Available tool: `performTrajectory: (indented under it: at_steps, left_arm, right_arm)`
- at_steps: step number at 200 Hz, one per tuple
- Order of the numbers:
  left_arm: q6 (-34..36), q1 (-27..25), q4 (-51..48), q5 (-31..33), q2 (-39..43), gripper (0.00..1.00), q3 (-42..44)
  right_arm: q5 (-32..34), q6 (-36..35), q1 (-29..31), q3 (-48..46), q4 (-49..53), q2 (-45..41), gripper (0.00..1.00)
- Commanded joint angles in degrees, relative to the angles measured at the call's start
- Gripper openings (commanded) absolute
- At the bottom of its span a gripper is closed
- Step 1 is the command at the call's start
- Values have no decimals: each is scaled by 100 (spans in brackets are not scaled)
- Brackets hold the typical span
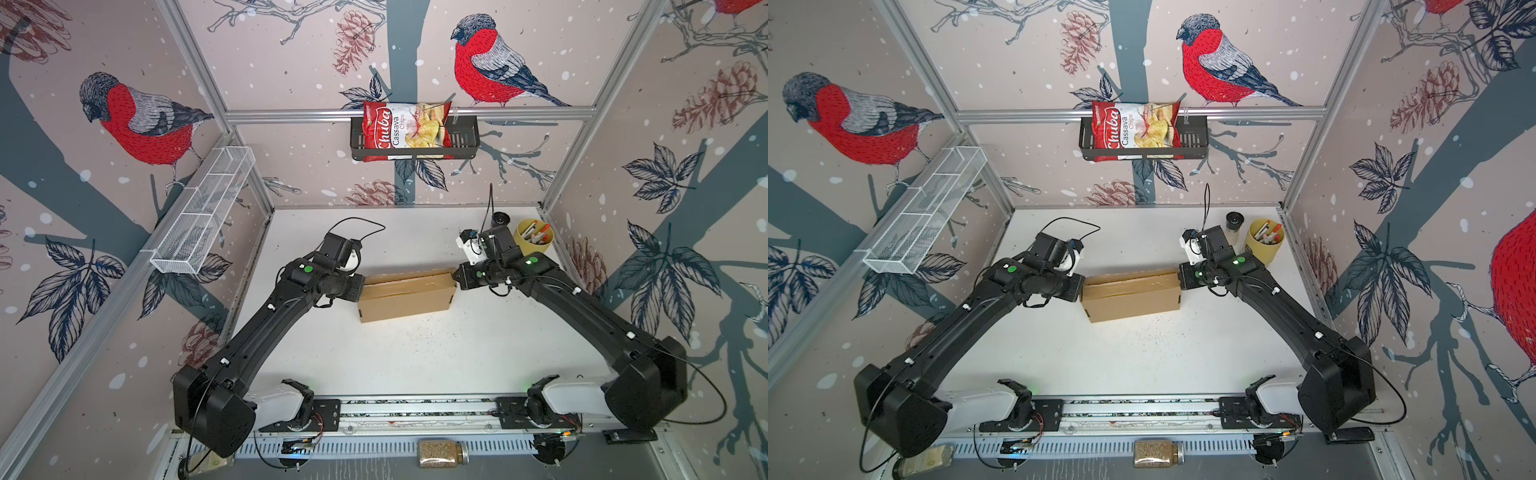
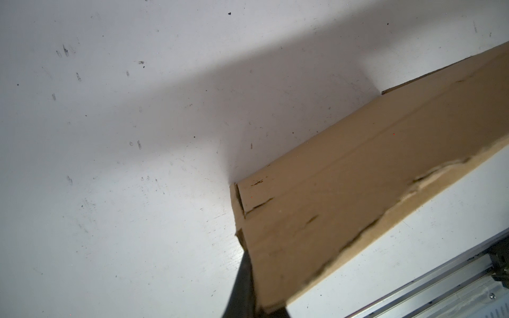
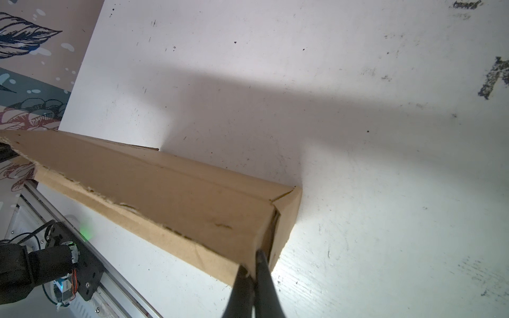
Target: Fold the paper box
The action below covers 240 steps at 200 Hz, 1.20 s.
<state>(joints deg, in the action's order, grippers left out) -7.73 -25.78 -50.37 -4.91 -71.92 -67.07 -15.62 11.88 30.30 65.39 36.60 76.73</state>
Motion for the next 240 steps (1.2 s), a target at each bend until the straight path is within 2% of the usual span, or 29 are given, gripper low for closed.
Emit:
performTrajectory:
  at_steps: [1,81,240]
  left_arm:
    - [-244,-6,1,-212,-57,6,-90]
    - [-652,-6,-163,-509,-344,8,-338]
    - [-512,-5,-63,-335,-156,9,30]
  right_arm:
    - [-109,33,23,-26,88,-23,0]
    - [-99,102,46,-61,27,-23,0]
    - [-223,181,48,-187,-201,-16,2]
